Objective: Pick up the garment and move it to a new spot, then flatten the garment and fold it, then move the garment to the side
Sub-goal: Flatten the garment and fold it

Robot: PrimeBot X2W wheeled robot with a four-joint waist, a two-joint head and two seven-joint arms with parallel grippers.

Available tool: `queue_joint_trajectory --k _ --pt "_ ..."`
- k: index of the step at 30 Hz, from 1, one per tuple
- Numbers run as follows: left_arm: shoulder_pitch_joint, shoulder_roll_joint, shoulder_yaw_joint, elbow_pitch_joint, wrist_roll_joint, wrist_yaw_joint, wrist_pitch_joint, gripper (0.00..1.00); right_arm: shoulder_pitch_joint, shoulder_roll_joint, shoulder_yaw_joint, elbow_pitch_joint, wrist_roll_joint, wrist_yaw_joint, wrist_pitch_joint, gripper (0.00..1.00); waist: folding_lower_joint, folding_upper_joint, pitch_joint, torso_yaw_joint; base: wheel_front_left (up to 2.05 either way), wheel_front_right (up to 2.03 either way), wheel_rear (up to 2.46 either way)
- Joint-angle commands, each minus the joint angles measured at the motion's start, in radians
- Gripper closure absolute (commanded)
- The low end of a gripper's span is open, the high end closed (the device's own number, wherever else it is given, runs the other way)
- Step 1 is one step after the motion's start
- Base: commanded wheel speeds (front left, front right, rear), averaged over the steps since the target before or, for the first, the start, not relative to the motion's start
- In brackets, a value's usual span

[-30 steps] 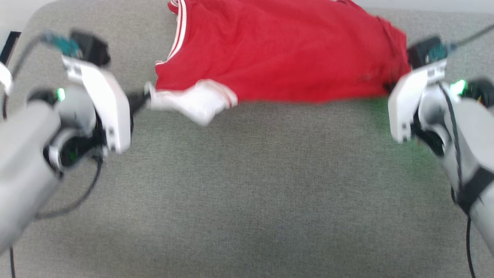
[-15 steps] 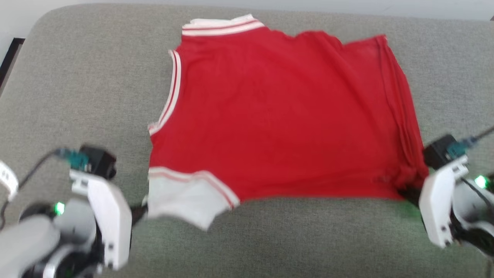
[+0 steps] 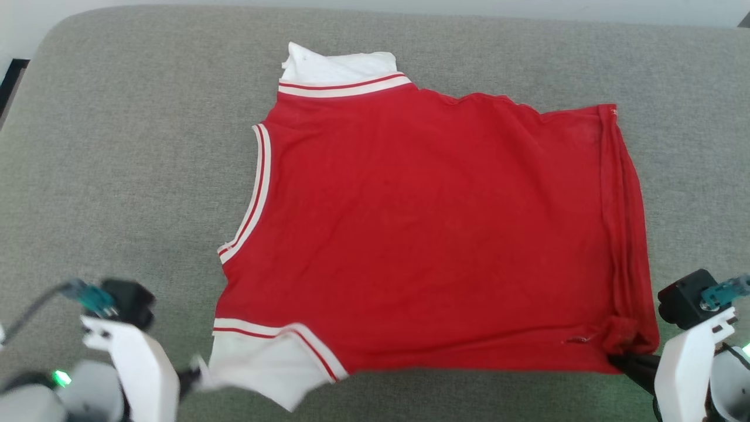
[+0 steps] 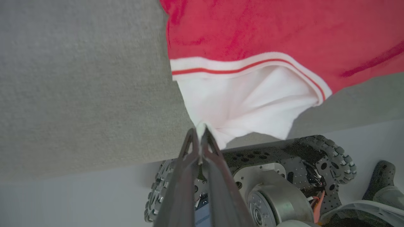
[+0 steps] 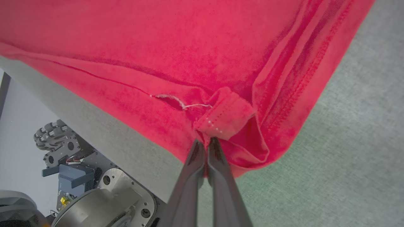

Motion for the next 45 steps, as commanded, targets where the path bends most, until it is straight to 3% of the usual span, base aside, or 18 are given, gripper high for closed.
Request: queue_joint_trajectory --k 1,6,10,15,24,31,33,36,38,39,40,41,42,43,44,45 --pt "-0.024 0.018 0.015 -0.007 0.019 0.008 -0.007 1.00 0.016 0.013 -0.016 -0.023 -0.006 -0.001 0.011 1.00 0.0000 0.0000 0.001 -0.001 0.00 0.00 0.00" --pt "-0.106 0.069 0.067 -0.029 0.092 0.000 -0.023 1.00 0.000 0.054 -0.078 -0.112 -0.040 -0.001 0.026 1.00 0.0000 0.0000 0.008 -0.012 0.00 0.00 0.00" --pt "-0.216 0.050 0.107 0.017 0.171 -0.044 0.001 1.00 -0.076 0.086 -0.102 -0.125 -0.081 -0.001 0.025 1.00 0.0000 0.0000 0.022 -0.020 0.00 0.00 0.00" --pt "-0.330 -0.043 0.114 0.145 0.244 -0.135 0.041 1.00 -0.200 0.091 -0.078 -0.064 -0.116 -0.001 0.006 1.00 0.0000 0.0000 0.046 -0.024 0.00 0.00 0.00" --pt "-0.477 -0.283 0.084 0.521 0.290 -0.333 0.079 1.00 -0.434 0.087 0.030 0.159 -0.157 -0.001 -0.059 1.00 0.0000 0.0000 0.098 -0.032 0.00 0.00 0.00" --pt "-0.530 -0.424 0.052 0.810 0.277 -0.446 0.110 1.00 -0.570 0.108 0.124 0.357 -0.168 -0.001 -0.117 1.00 0.0000 0.0000 0.126 -0.044 0.00 0.00 0.00" --pt "-0.528 -0.442 0.053 0.847 0.264 -0.459 0.114 1.00 -0.584 0.115 0.135 0.381 -0.163 -0.001 -0.121 0.98 0.0000 0.0000 0.129 -0.046 0.00 0.00 0.00" --pt "-0.533 -0.488 0.051 0.956 0.243 -0.489 0.124 1.00 -0.615 0.123 0.175 0.440 -0.164 -0.001 -0.126 0.87 0.0000 0.0000 0.134 -0.052 0.00 0.00 0.00" --pt "-0.537 -0.513 0.043 1.019 0.245 -0.507 0.140 1.00 -0.631 0.128 0.194 0.469 -0.158 -0.001 -0.131 0.71 0.0000 0.0000 0.136 -0.057 0.00 0.00 0.00" --pt "-0.538 -0.526 0.045 1.049 0.232 -0.515 0.146 0.93 -0.640 0.130 0.203 0.484 -0.158 -0.001 -0.134 0.60 0.0000 0.0000 0.137 -0.059 0.00 0.00 0.00" --pt "-0.539 -0.537 0.048 1.077 0.225 -0.521 0.150 0.76 -0.647 0.132 0.211 0.497 -0.157 -0.001 -0.134 0.53 0.0000 0.0000 0.137 -0.061 0.00 0.00 0.00" --pt "-0.543 -0.547 0.048 1.100 0.221 -0.527 0.154 0.72 -0.653 0.134 0.218 0.505 -0.155 -0.001 -0.135 0.33 0.0000 0.0000 0.137 -0.063 0.00 0.00 0.00" --pt "-0.543 -0.555 0.052 1.124 0.210 -0.531 0.158 0.64 -0.661 0.136 0.226 0.511 -0.153 -0.001 -0.140 0.00 0.0000 0.0000 0.136 -0.066 0.00 0.00 0.00" --pt "-0.547 -0.559 0.057 1.142 0.204 -0.535 0.159 0.51 -0.669 0.138 0.227 0.515 -0.151 -0.001 -0.145 0.00 0.0000 0.0000 0.135 -0.068 0.00 0.00 0.00" --pt "-0.556 -0.559 0.056 1.153 0.209 -0.539 0.156 0.09 -0.674 0.138 0.231 0.517 -0.149 -0.001 -0.146 0.00 0.0000 0.0000 0.133 -0.070 0.00 0.00 0.00" --pt "-0.563 -0.559 0.058 1.163 0.209 -0.545 0.153 0.00 -0.676 0.134 0.235 0.513 -0.150 -0.001 -0.151 0.00 0.0000 0.0000 0.131 -0.071 0.00 0.00 0.00"
